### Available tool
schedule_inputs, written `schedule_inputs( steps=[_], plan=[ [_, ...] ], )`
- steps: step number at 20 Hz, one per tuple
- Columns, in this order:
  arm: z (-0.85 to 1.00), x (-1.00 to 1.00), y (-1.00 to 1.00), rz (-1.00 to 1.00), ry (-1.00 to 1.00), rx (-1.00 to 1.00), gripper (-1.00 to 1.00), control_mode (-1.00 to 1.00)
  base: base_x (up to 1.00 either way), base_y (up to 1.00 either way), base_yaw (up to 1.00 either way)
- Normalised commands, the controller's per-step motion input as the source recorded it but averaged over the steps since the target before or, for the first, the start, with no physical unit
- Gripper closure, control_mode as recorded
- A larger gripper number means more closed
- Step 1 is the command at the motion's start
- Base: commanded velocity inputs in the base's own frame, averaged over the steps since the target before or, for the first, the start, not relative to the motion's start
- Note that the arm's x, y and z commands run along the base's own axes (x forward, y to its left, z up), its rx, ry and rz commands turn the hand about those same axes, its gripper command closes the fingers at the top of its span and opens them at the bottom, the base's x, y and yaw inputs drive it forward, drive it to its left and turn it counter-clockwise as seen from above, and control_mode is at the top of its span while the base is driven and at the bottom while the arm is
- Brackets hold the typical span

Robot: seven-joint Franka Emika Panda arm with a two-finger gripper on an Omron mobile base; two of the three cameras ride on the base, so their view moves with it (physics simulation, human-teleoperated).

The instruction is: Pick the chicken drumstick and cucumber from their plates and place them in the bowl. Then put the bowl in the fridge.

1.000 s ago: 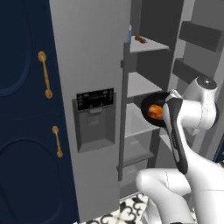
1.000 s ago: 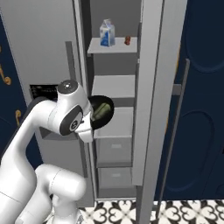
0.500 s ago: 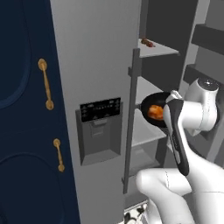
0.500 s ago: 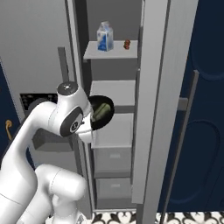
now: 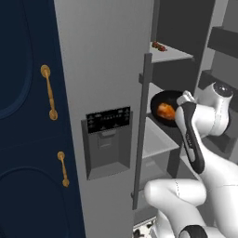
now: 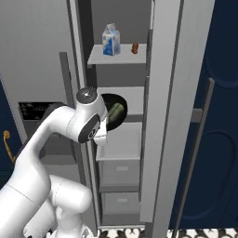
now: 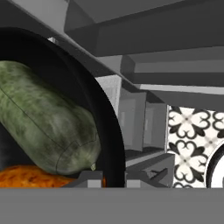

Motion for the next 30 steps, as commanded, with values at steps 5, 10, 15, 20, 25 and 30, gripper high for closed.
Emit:
schedule_inputs(
  steps=[5, 10, 15, 20, 25, 30],
  plan=[
    [-0.01, 0.75, 0.04, 0.0, -0.16, 0.07, 1.0, -1.0, 0.0, 0.0, 0.0],
    [-0.05, 0.65, 0.0, 0.0, -0.1, 0.09, 1.0, -1.0, 0.0, 0.0, 0.0],
    [0.0, 0.59, -0.06, 0.0, -0.02, 0.06, 1.0, -1.0, 0.0, 0.0, 0.0],
    [-0.04, 0.64, -0.03, 0.0, 0.0, 0.0, 1.0, -1.0, 0.0, 0.0, 0.0],
    [-0.2, 0.68, -0.1, 0.0, 0.0, 0.0, 1.0, -1.0, 0.0, 0.0, 0.0],
    [-0.25, 0.56, -0.14, 0.0, 0.0, 0.0, 1.0, -1.0, 0.0, 0.0, 0.0]
  ],
)
